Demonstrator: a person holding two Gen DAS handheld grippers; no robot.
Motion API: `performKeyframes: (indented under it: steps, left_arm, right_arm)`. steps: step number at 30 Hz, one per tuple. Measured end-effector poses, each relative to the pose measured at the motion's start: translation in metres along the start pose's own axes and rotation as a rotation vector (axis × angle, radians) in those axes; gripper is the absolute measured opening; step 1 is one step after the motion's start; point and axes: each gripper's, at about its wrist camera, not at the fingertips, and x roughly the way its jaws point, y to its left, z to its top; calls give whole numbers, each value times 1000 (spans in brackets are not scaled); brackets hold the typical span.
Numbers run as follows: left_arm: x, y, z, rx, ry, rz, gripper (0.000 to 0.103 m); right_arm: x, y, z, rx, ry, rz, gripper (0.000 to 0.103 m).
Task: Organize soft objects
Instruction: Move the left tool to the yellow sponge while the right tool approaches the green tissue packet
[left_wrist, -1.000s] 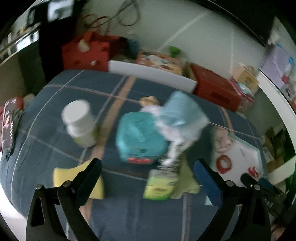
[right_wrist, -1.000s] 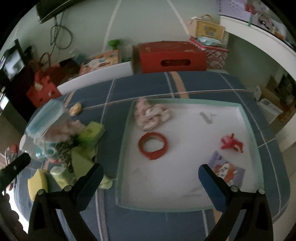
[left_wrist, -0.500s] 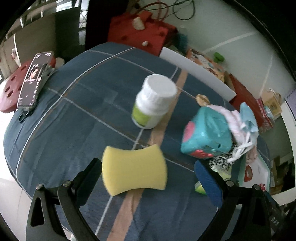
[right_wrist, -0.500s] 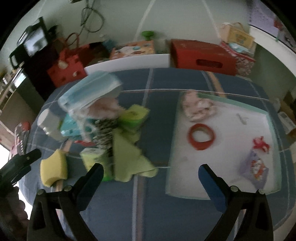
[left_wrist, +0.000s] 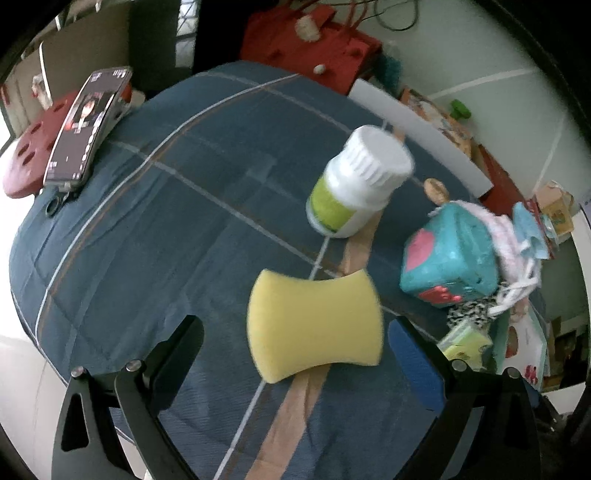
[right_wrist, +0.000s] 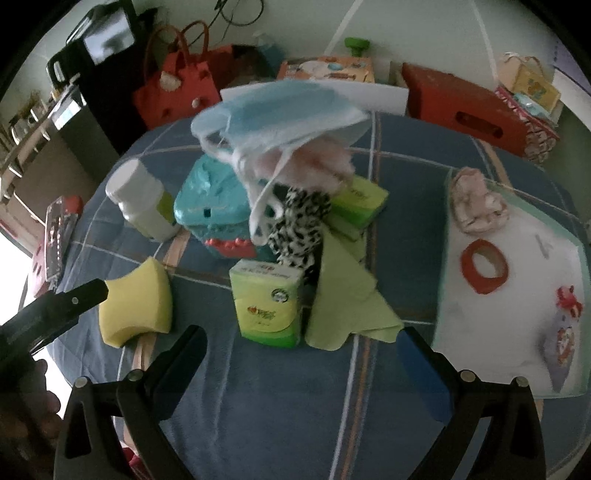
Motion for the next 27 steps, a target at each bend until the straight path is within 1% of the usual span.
performKeyframes:
  steps: [4, 8, 14, 22, 27]
  left_arm:
    - [9, 6, -1, -21, 23, 10, 100]
    - [11, 2, -3, 3, 35, 5, 100]
    - [18, -9, -8, 47, 76, -29, 100]
    - [29, -11, -17, 98, 113, 25, 100]
    - [34, -10, -21, 103, 124, 33, 100]
  right_arm:
    - [16, 3, -2, 13, 41, 52, 103]
    - [25, 6, -2, 15, 50, 37, 103]
    - [35, 9, -1, 9, 60, 28, 103]
    - [37, 8, -2, 20, 57, 35, 103]
    - [35, 4, 0, 16, 54, 48, 103]
